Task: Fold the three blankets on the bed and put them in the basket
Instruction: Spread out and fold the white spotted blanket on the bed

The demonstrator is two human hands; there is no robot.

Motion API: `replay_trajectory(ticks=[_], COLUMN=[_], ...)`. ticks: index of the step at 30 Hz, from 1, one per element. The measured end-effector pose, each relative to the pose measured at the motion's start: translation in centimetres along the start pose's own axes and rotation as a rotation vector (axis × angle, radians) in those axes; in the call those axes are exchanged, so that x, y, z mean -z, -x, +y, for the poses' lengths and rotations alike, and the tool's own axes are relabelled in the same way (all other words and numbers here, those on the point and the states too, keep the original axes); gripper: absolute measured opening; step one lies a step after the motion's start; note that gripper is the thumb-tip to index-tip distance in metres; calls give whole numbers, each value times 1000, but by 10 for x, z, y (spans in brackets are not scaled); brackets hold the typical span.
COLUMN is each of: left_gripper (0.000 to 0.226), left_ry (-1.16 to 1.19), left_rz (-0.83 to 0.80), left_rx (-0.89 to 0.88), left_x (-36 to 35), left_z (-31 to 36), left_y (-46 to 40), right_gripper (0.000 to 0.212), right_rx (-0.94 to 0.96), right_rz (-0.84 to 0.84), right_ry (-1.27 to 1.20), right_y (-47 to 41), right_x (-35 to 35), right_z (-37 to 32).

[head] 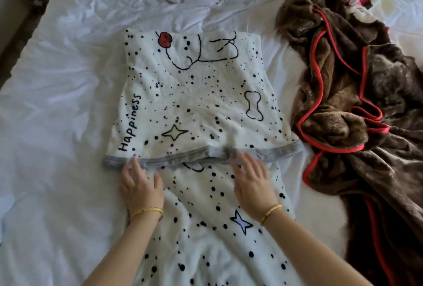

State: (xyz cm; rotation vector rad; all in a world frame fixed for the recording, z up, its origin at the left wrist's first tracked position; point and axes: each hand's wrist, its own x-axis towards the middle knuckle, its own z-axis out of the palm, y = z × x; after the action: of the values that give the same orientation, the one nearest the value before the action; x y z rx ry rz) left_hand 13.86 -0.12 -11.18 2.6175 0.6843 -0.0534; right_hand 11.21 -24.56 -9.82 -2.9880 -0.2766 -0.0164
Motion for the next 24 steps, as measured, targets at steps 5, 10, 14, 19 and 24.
replay_trajectory(ticks=[5, 10, 14, 19, 24], left_gripper=[51, 24, 38, 46, 25], left_ry=[168, 228, 321, 372, 257], left_rz=[-37, 12, -185, -530, -361], left_rx=[417, 395, 415, 401, 367], left_x=[5, 21, 31, 20, 28], left_z=[-27, -63, -83, -84, -116], left_y=[16, -2, -9, 33, 60], right_gripper=[47, 46, 52, 49, 44], right_rx=[93, 173, 218, 147, -383], right_rz=[-124, -196, -426, -406, -100], right_ry=[-67, -157, -228, -312, -261], right_y=[23, 36, 47, 56, 100], right_x=[-17, -19, -35, -51, -38], right_z=[-61, -114, -132, -133, -100])
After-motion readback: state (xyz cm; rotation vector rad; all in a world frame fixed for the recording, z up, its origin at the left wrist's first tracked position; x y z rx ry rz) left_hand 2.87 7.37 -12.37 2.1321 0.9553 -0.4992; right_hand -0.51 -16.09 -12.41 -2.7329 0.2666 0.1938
